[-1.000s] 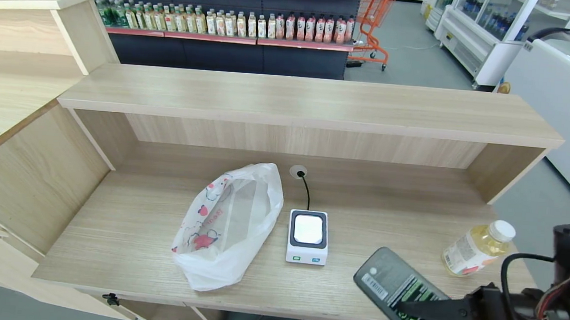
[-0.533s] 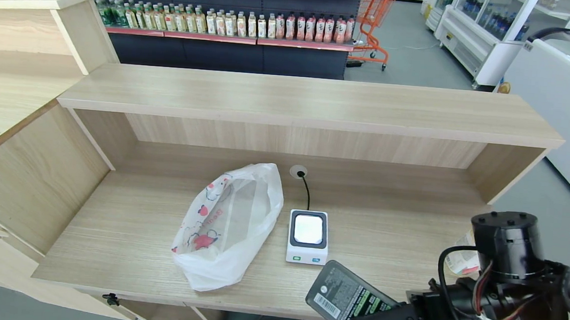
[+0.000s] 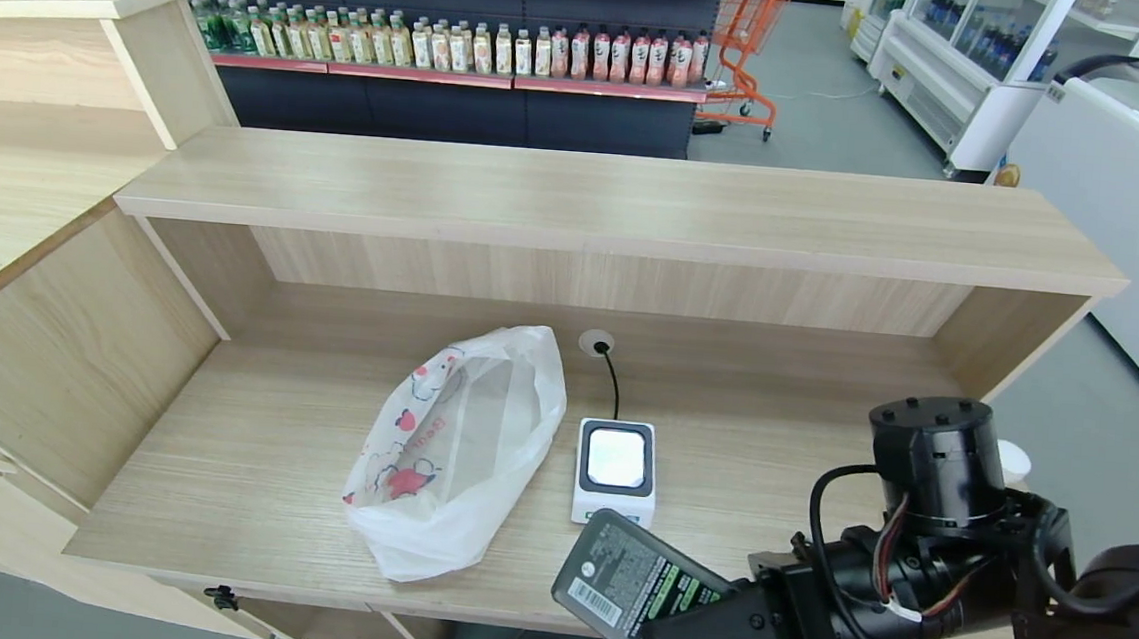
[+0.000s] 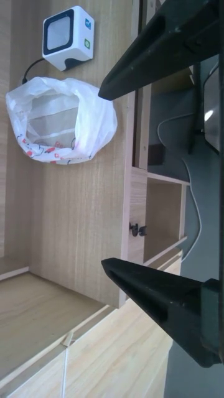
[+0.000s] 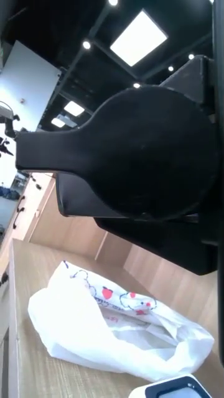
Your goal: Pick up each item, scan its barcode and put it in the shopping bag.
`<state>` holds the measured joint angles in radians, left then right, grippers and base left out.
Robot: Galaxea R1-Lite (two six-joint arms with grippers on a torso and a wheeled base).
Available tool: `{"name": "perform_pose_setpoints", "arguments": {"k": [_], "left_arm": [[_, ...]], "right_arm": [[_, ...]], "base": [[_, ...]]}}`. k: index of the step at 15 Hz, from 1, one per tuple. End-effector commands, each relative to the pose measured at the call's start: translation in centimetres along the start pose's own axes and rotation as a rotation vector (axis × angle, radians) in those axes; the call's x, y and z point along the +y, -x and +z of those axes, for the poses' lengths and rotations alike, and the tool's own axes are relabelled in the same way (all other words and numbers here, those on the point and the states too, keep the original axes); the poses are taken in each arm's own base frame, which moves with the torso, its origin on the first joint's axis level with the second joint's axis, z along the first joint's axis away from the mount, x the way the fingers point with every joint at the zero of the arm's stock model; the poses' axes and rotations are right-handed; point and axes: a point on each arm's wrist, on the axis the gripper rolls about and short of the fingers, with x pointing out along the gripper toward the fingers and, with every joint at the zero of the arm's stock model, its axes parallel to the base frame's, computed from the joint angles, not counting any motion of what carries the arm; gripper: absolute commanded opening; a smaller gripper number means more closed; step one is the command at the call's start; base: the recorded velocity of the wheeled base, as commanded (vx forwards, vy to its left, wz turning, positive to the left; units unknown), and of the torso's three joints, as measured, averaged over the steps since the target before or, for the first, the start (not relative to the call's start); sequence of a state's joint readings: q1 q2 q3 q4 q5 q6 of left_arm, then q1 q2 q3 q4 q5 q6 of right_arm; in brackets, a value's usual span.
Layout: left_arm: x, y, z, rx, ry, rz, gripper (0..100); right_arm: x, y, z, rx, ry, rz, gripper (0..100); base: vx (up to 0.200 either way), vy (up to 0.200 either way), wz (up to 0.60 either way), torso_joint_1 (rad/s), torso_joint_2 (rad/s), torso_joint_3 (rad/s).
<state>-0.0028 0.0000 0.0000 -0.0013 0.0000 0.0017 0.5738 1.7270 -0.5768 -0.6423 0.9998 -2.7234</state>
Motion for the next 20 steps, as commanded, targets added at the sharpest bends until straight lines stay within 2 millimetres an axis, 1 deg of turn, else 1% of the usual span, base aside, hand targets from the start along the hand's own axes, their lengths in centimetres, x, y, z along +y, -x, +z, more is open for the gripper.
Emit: {"name": "perform_pose_setpoints", "arguments": {"k": [1,3,7,13,15,16,17,18,19,20], "left_arm": [[0.0,0.0,0.0,0.000,0.000,0.000,100],[0.0,0.0,0.0,0.001,0.000,0.001,100],[0.0,0.0,0.0,0.000,0.000,0.001,100],[0.0,0.0,0.0,0.001,0.000,0.000,100],[0.0,0.0,0.0,0.001,0.000,0.000,100],[0.0,0.0,0.0,0.001,0.000,0.000,100],[0.0,0.0,0.0,0.001,0.000,0.001,100],[0.0,0.0,0.0,0.001,0.000,0.000,100],[0.0,0.0,0.0,0.001,0.000,0.000,100],[0.0,0.0,0.0,0.001,0.000,0.000,100]], "right_arm": [[0.4,-0.3,0.0,-0.007,-0.009,0.001,0],[0.6,-0.5,-0.3,0.003,0.008,-0.003,0],[0.7,-0.5,-0.3,0.004,0.007,-0.004,0],[0.4,-0.4,-0.3,0.007,0.011,-0.006,0],[0.0,-0.2,-0.5,0.016,-0.020,-0.009,0],[-1.9,1.5,-1.6,0.084,-0.182,-0.027,0],[-3.2,3.0,-2.2,0.146,-0.272,-0.036,0],[-6.3,6.0,-2.7,0.303,-0.457,-0.052,0],[-8.2,8.7,-1.6,0.483,-0.679,-0.054,0],[-8.9,10.3,-0.5,0.560,-0.954,-0.119,0]], "base": [[0.000,0.000,0.00,0.000,0.00,0.000],[0.000,0.000,0.00,0.000,0.00,0.000],[0.000,0.000,0.00,0.000,0.00,0.000],[0.000,0.000,0.00,0.000,0.00,0.000],[0.000,0.000,0.00,0.000,0.00,0.000],[0.000,0.000,0.00,0.000,0.00,0.000],[0.000,0.000,0.00,0.000,0.00,0.000],[0.000,0.000,0.00,0.000,0.00,0.000],[0.000,0.000,0.00,0.000,0.00,0.000],[0.000,0.000,0.00,0.000,0.00,0.000]]}}
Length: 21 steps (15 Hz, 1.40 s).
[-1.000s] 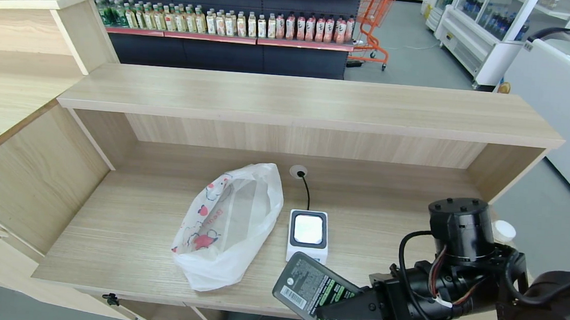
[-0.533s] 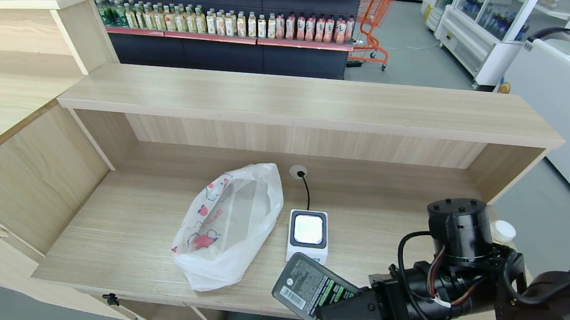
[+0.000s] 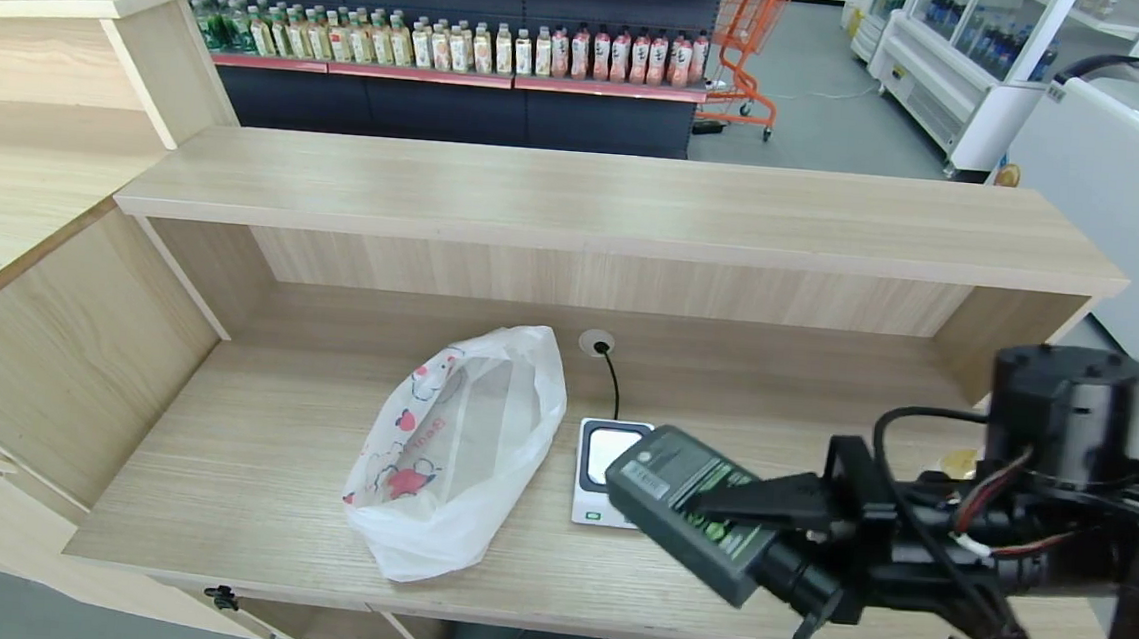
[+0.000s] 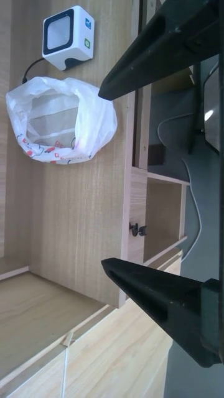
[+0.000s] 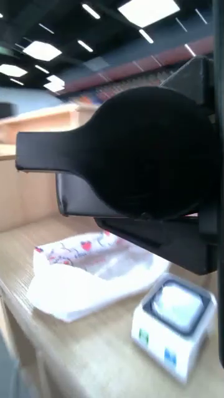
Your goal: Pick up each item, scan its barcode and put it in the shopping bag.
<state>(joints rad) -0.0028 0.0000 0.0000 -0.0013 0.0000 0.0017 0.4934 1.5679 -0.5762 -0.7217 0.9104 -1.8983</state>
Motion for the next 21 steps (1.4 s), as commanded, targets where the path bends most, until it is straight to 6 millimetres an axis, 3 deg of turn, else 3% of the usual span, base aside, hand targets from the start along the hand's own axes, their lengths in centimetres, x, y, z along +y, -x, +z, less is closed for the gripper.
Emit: {"name": "perform_pose_setpoints", "arguments": {"k": [1,2,5,6,8,12,18,21], "left_arm": [[0.0,0.0,0.0,0.001,0.000,0.000,100],[0.0,0.0,0.0,0.001,0.000,0.000,100],[0.0,0.0,0.0,0.001,0.000,0.001,100],[0.0,0.0,0.0,0.001,0.000,0.000,100],[0.0,0.0,0.0,0.001,0.000,0.000,100],[0.0,0.0,0.0,0.001,0.000,0.000,100],[0.0,0.0,0.0,0.001,0.000,0.000,100],[0.0,0.0,0.0,0.000,0.008,0.000,100]], "right_arm": [[-4.4,8.7,3.6,0.370,-0.698,-0.272,0],[-4.8,10.4,2.1,0.575,-1.003,-0.446,0],[-1.6,9.9,-1.0,0.771,-1.832,-0.718,0],[-0.6,9.5,-0.9,0.782,-2.037,-0.728,0],[0.1,8.3,-0.2,0.765,-2.269,-0.703,0],[1.6,7.7,-0.3,0.805,-2.336,-0.668,0],[1.6,7.9,0.0,0.807,-2.336,-0.671,0],[1.5,7.9,-0.2,0.807,-2.332,-0.677,0]], "base": [[0.000,0.000,0.00,0.000,0.00,0.000],[0.000,0.000,0.00,0.000,0.00,0.000],[0.000,0.000,0.00,0.000,0.00,0.000],[0.000,0.000,0.00,0.000,0.00,0.000],[0.000,0.000,0.00,0.000,0.00,0.000],[0.000,0.000,0.00,0.000,0.00,0.000],[0.000,0.000,0.00,0.000,0.00,0.000],[0.000,0.200,0.00,-0.004,0.00,0.004]]}}
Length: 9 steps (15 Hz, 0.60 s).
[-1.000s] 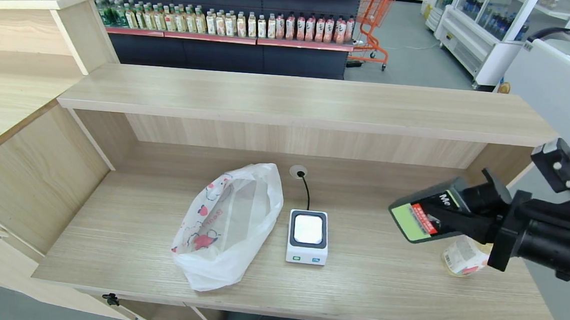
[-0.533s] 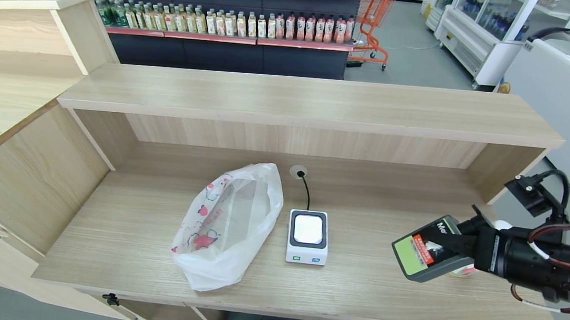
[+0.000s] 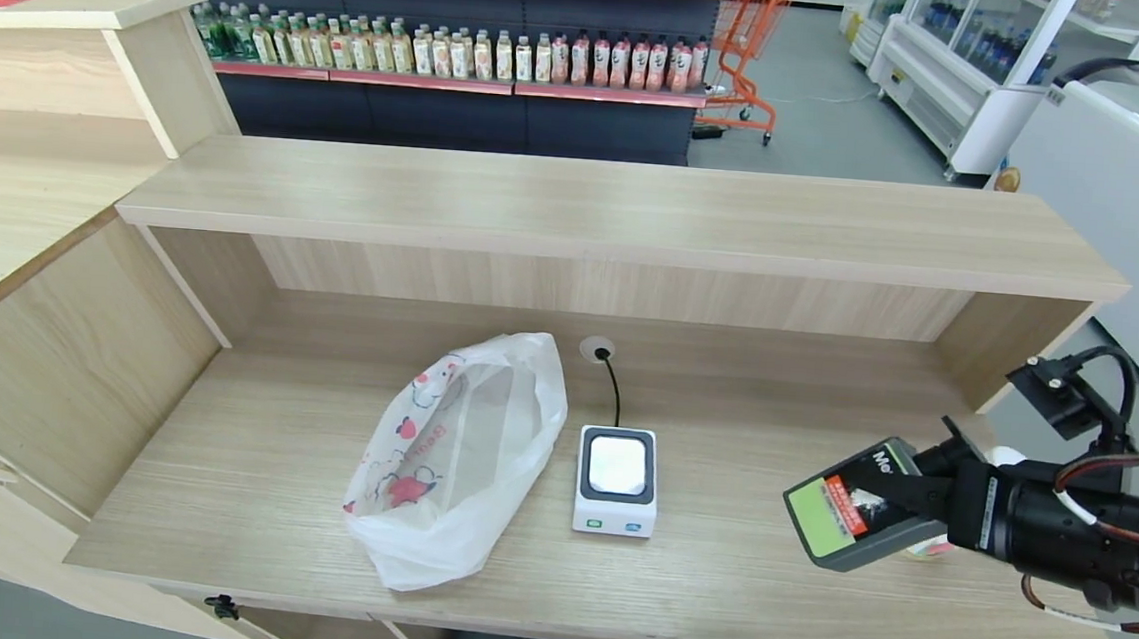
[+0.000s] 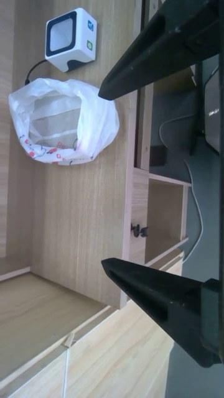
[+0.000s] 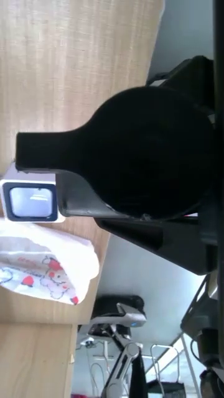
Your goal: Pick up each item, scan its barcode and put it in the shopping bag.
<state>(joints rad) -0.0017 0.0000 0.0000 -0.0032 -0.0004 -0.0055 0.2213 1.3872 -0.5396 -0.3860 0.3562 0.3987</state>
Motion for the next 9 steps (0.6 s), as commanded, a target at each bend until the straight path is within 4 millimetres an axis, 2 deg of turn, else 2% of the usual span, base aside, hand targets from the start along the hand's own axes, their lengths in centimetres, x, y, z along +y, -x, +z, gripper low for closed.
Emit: {"name": "perform_pose_setpoints", "arguments": {"k": [1,3,5,6,7,8,9], "left_arm": [[0.0,0.0,0.0,0.002,0.001,-0.001,100],[0.0,0.0,0.0,0.002,0.001,-0.001,100],[0.0,0.0,0.0,0.002,-0.007,-0.001,100],[0.0,0.0,0.0,0.003,-0.007,-0.001,100],[0.0,0.0,0.0,0.002,-0.007,0.001,100],[0.0,0.0,0.0,0.003,-0.007,-0.001,100],[0.0,0.0,0.0,0.003,-0.007,-0.001,100]], "right_arm": [[0.0,-0.2,0.0,0.004,0.000,-0.001,0],[-0.3,-0.7,0.2,0.012,-0.006,-0.012,0],[-0.6,-2.2,1.1,0.019,-0.007,-0.025,0],[-0.8,-3.3,1.6,0.026,-0.007,-0.029,0],[-0.8,-3.4,1.6,0.028,-0.008,-0.030,0],[-1.4,-6.0,2.4,0.046,-0.008,-0.058,0],[-1.9,-7.7,2.7,0.060,0.002,-0.066,0]], "base": [[0.000,0.200,0.00,0.007,-0.01,0.002],[0.000,0.200,0.00,0.027,0.01,-0.005],[0.000,0.200,0.00,-0.014,0.00,0.002],[0.000,0.000,0.00,0.000,0.00,0.000],[0.000,0.000,0.00,0.000,0.00,0.000],[0.000,0.000,0.00,0.000,0.00,0.000],[0.000,0.000,0.00,0.000,0.00,0.000]]}}
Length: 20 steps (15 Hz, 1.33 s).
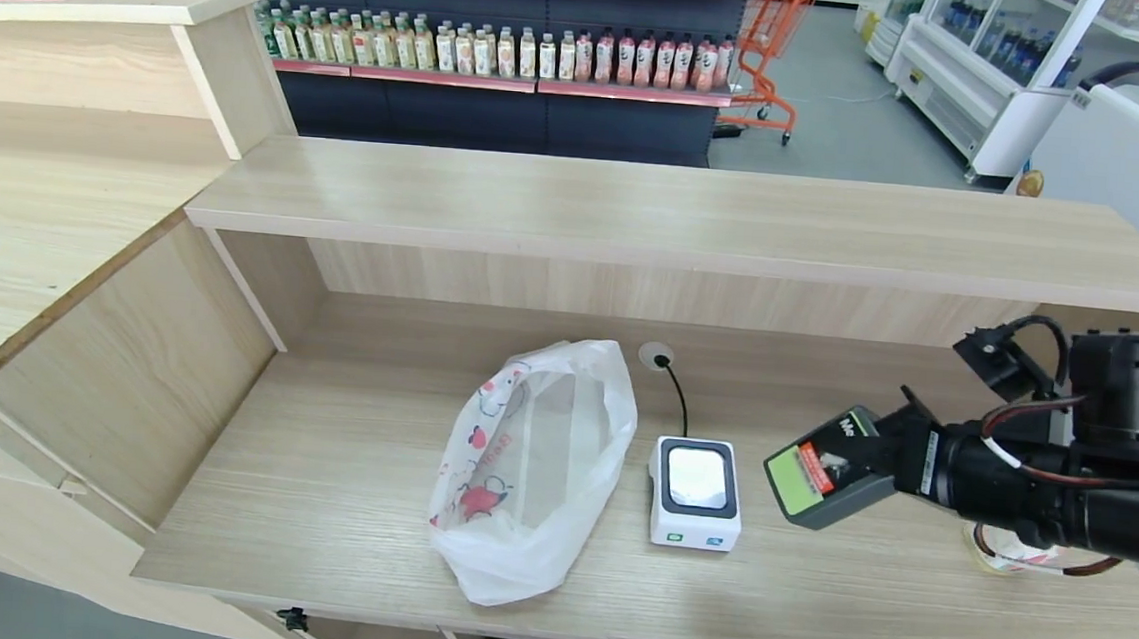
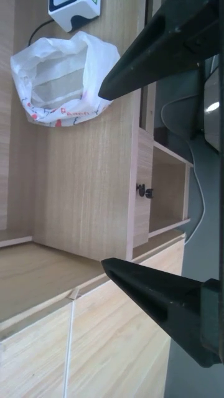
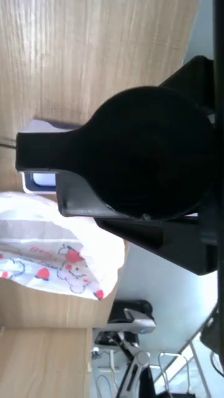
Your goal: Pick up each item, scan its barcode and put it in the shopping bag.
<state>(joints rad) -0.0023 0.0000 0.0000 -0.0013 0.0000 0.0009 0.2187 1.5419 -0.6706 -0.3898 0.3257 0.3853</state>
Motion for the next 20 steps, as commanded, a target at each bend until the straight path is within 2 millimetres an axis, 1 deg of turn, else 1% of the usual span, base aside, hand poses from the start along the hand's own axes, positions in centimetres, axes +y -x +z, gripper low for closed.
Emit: {"name": "perform_pose_setpoints", "arguments": {"k": [1,4,5,6,7,8,10,14,17,20], "left_arm": [[0.0,0.0,0.0,0.000,-0.001,-0.001,100],[0.0,0.0,0.0,0.001,-0.001,-0.001,100],[0.0,0.0,0.0,0.001,-0.001,-0.001,100],[0.0,0.0,0.0,0.001,-0.001,-0.001,100],[0.0,0.0,0.0,0.001,-0.001,-0.001,100],[0.0,0.0,0.0,0.001,-0.001,-0.001,100],[0.0,0.0,0.0,0.001,-0.001,-0.001,100],[0.0,0.0,0.0,0.001,-0.001,-0.001,100],[0.0,0.0,0.0,0.001,-0.001,-0.001,100],[0.0,0.0,0.0,0.001,-0.001,-0.001,100]], "right_arm": [[-1.2,-5.7,0.7,0.072,0.016,-0.024,0],[-0.5,-10.2,0.7,0.098,0.066,0.022,0],[-0.2,-11.3,0.4,0.107,0.091,0.038,0],[-0.1,-11.7,0.3,0.107,0.105,0.044,0],[0.1,-12.9,-0.5,0.126,0.144,0.060,0],[0.1,-13.5,-0.6,0.130,0.174,0.064,0],[0.2,-14.0,-0.5,0.128,0.207,0.072,0],[-0.1,-16.0,-0.9,0.142,0.253,0.080,0],[0.0,-16.7,-0.6,0.131,0.261,0.081,0],[0.2,-16.6,-0.1,0.112,0.265,0.085,0]], "base": [[0.000,0.000,0.00,0.000,0.00,0.000],[0.000,0.000,0.00,0.000,0.00,0.000],[0.000,0.000,0.00,0.000,0.00,0.000],[0.000,0.000,0.00,0.000,0.00,0.000],[0.000,0.000,0.00,0.000,0.00,0.000],[0.000,0.000,0.00,0.000,0.00,0.000],[0.000,0.000,0.00,0.000,0.00,0.000],[0.000,0.000,0.00,0.000,0.00,0.000],[0.000,0.000,0.00,0.000,0.00,0.000],[0.000,0.000,0.00,0.000,0.00,0.000]]}}
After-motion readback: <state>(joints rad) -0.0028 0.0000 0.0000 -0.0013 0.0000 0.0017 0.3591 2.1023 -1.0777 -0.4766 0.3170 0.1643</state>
